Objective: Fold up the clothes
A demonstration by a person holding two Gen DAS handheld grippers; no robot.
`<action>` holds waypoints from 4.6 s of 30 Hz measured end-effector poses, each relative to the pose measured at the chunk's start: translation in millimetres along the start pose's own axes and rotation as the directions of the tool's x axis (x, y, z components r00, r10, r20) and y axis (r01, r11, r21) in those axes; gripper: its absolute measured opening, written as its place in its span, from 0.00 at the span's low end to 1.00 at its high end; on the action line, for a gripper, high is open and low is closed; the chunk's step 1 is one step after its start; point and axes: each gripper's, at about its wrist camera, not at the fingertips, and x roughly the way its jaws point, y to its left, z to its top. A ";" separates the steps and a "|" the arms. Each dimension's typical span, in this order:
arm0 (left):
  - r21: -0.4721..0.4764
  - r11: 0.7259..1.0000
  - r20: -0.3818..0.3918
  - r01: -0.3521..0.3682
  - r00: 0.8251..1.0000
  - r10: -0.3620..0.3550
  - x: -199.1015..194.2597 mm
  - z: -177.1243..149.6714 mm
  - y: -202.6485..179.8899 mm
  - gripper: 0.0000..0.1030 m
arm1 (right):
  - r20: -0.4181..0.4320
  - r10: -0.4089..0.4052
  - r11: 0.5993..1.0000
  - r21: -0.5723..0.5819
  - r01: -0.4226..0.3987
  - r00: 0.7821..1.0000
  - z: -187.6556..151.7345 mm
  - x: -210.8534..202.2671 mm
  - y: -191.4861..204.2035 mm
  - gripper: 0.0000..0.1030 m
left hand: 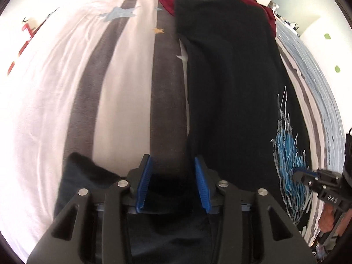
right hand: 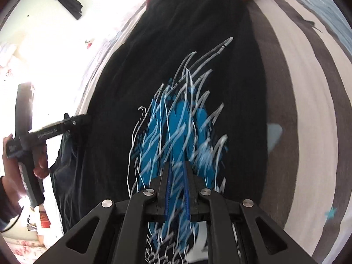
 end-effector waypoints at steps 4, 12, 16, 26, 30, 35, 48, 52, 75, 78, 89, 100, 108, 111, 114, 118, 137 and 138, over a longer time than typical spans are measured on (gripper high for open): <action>0.000 1.000 0.059 0.004 0.998 -0.004 -32.0 -4.5 -12.4 0.36 | 0.029 0.011 0.999 -0.036 -0.010 1.000 -8.5 -20.1 11.0 0.11; 0.051 0.997 -0.016 -0.062 0.998 0.062 -14.2 -44.0 -37.5 0.36 | -0.073 0.073 0.986 -0.147 -0.083 0.995 -38.3 -17.4 43.5 0.11; -0.040 0.989 -0.008 -0.141 0.990 0.141 -15.2 -50.6 -1.0 0.34 | -0.104 0.032 0.980 -0.194 -0.052 0.994 -69.0 -4.0 44.4 0.08; -0.043 0.996 0.037 -0.077 0.996 0.078 -52.2 -80.5 13.0 0.34 | 0.001 0.040 0.994 -0.105 -0.040 0.999 -114.1 -58.6 49.3 0.11; 0.048 0.998 0.019 -0.042 0.999 0.042 -47.2 -105.1 -16.8 0.34 | 0.044 0.062 0.993 -0.099 -0.057 0.997 -132.4 -58.6 78.0 0.11; 0.026 0.994 0.013 -0.106 0.994 0.106 -16.3 -139.8 2.4 0.34 | 0.028 0.047 0.993 -0.113 -0.044 0.998 -154.2 -24.8 96.1 0.11; -0.175 0.940 0.016 -0.294 0.953 0.301 -37.2 -150.9 68.0 0.24 | 0.000 0.025 0.991 -0.128 -0.024 1.000 -181.4 -53.7 65.1 0.05; -0.118 0.967 0.084 -0.224 0.969 0.234 -45.7 -135.7 38.2 0.24 | 0.023 -0.012 0.988 -0.157 0.015 1.000 -169.3 -75.4 66.5 0.09; -0.082 0.962 0.002 -0.261 0.965 0.262 -5.8 -122.0 46.0 0.25 | 0.167 -0.287 0.958 0.038 0.285 0.943 -47.4 -41.9 14.4 0.08; -0.054 0.972 0.048 -0.227 0.972 0.230 -14.5 -105.5 32.1 0.25 | 0.200 -0.298 0.955 0.058 0.292 0.933 -32.9 -53.0 14.6 0.11; 0.044 0.989 0.060 -0.141 0.989 0.138 40.3 -9.3 39.4 0.27 | 0.203 -0.319 0.947 0.024 0.321 0.926 13.7 -27.4 22.8 0.11; -0.153 0.976 0.046 -0.156 0.985 0.165 -2.5 -33.8 113.4 0.39 | 0.195 -0.345 0.938 0.091 0.334 0.918 7.3 -48.6 -1.9 0.10; -0.222 0.971 -0.002 -0.086 0.996 0.087 -4.1 -94.0 127.1 0.60 | 0.205 -0.310 0.951 0.080 0.299 0.929 -11.5 -70.8 16.9 0.11; -0.250 0.964 -0.020 -0.086 0.996 0.084 3.7 -101.2 136.7 0.62 | 0.190 -0.306 0.952 0.074 0.298 0.933 -15.9 -68.5 19.5 0.15; -0.258 0.964 -0.014 -0.065 0.998 0.064 4.9 -100.0 130.2 0.63 | 0.183 -0.297 0.955 0.071 0.289 0.937 -19.5 -67.1 21.4 0.17; -0.259 0.965 -0.016 -0.034 0.999 0.031 7.6 -99.5 125.4 0.56 | 0.181 -0.288 0.957 0.074 0.279 0.940 -24.0 -66.4 24.0 0.18; -0.086 0.996 0.182 -0.035 0.982 0.050 -91.8 -52.4 -42.8 0.05 | 0.189 -0.247 0.969 0.058 0.240 0.950 -28.9 -95.2 -1.5 0.18; -0.067 0.998 0.189 -0.012 0.982 0.024 -94.8 -49.9 -67.3 0.05 | 0.191 -0.244 0.970 0.058 0.237 0.951 -28.7 -100.2 -5.0 0.18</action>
